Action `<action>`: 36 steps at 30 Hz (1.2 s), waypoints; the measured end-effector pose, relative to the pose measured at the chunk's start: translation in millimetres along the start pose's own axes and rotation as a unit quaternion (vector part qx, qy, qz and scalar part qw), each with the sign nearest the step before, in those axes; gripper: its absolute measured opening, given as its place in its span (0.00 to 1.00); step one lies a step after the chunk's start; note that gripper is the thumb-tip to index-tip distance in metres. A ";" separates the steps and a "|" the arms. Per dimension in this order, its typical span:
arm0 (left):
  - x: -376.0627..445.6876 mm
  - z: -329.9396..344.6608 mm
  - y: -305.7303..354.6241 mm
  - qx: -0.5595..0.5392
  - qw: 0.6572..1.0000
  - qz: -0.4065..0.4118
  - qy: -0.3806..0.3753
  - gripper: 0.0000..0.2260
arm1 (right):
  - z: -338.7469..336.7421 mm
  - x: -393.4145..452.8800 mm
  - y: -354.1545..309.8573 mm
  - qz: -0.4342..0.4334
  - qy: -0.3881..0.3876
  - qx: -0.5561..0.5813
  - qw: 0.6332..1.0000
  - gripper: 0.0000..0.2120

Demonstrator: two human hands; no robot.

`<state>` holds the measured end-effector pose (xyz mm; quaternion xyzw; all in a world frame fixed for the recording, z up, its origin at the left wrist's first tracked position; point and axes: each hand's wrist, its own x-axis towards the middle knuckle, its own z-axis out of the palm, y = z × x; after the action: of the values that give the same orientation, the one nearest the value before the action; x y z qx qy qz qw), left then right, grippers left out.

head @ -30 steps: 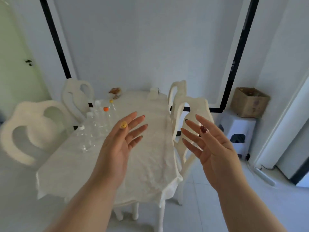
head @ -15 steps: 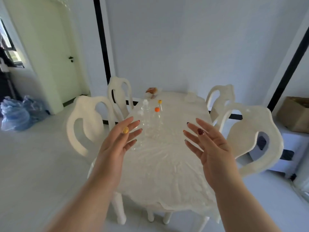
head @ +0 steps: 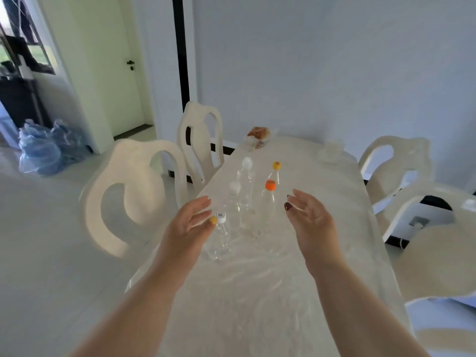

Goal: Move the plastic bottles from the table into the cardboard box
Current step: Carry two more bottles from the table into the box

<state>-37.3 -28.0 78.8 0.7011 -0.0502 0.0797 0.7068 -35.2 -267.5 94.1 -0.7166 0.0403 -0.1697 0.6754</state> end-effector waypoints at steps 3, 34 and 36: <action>36.6 6.8 -30.3 0.047 0.998 -0.039 0.012 0.21 | 11.4 49.8 27.9 0.024 0.005 -0.052 0.998 0.16; 111.8 27.3 -111.6 0.241 0.968 -0.018 -0.069 0.11 | 15.7 118.7 77.9 -0.010 0.072 -0.313 0.947 0.06; 111.0 35.8 -99.9 0.236 0.966 0.015 -0.108 0.11 | 0.8 99.8 61.2 -0.027 0.097 -0.330 0.939 0.07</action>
<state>91.4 -59.5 1.3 0.8518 -0.1167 0.0239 0.5102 69.3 -300.6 52.8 -0.8797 0.1403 -0.2340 0.3894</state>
